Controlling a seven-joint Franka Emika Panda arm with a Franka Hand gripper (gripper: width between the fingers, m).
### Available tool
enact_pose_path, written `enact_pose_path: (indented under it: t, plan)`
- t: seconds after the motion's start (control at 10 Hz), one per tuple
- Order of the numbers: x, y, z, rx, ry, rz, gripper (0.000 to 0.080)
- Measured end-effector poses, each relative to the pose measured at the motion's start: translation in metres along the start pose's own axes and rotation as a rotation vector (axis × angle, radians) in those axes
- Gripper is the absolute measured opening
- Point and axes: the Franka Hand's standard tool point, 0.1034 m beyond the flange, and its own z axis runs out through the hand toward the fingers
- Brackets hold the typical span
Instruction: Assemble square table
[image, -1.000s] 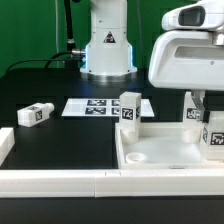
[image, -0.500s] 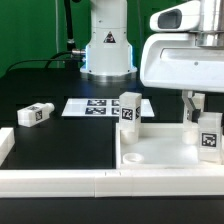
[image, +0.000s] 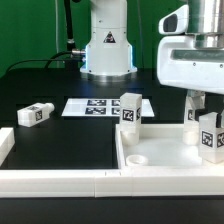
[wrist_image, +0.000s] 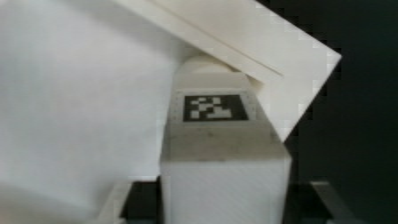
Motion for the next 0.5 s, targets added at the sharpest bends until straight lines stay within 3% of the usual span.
enact_pose_path:
  t: [0.3,0.4,0.5]
  plan:
    - [-0.0011,0.0011,-0.0001,-0.008,-0.004,0.254,0.0285]
    - [-0.0013,0.0013,0.0002,-0.009,-0.004,0.281,0.0364]
    - [-0.0013,0.0015,0.0007,-0.009,-0.004,0.257,0.0364]
